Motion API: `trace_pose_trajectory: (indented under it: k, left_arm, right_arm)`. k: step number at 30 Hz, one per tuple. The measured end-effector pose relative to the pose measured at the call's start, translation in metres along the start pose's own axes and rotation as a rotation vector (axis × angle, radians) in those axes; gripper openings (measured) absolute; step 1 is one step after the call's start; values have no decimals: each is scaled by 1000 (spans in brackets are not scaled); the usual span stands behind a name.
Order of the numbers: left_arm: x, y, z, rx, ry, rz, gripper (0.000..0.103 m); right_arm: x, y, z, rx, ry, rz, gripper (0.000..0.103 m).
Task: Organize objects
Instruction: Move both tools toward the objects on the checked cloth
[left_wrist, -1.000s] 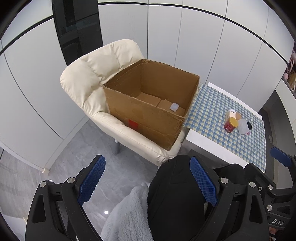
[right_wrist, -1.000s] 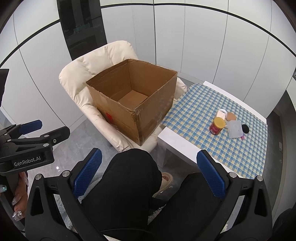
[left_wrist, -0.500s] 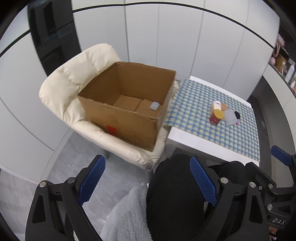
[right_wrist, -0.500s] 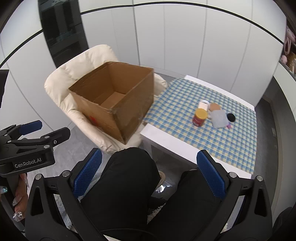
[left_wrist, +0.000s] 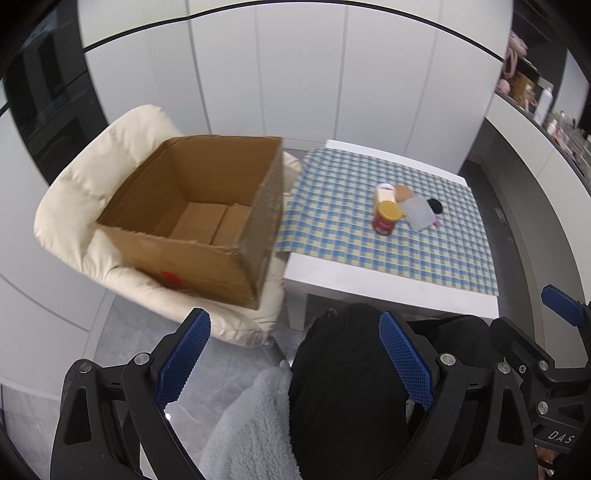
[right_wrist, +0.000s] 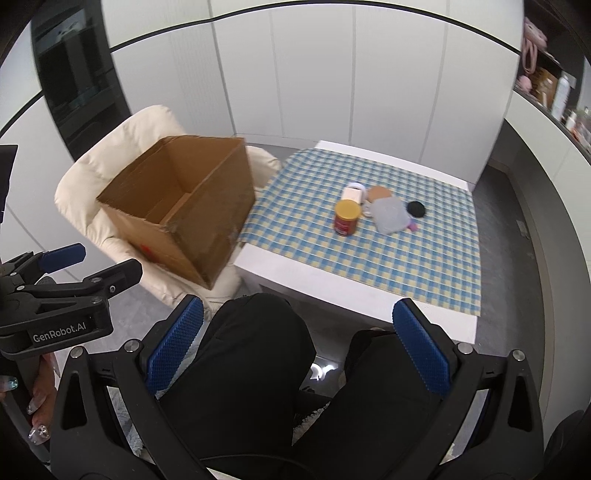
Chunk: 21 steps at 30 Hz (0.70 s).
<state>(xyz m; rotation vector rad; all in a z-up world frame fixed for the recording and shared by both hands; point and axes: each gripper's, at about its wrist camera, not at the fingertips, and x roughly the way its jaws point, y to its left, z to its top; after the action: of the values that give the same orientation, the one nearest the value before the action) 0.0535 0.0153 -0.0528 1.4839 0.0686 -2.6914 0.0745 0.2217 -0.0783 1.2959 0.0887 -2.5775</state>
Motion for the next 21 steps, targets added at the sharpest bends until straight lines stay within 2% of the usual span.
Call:
trace_pose_trajectory:
  k: [14, 17, 21]
  left_arm:
    - [18, -71, 18, 125, 24, -111, 93]
    - [24, -82, 21, 133, 28, -123, 93]
    - [33, -92, 22, 146, 42, -125, 93]
  right_arm:
    - [-13, -59, -10, 128, -11, -106, 103]
    - [-15, -69, -13, 129, -29, -149, 103]
    - [-7, -84, -15, 150, -24, -156, 103]
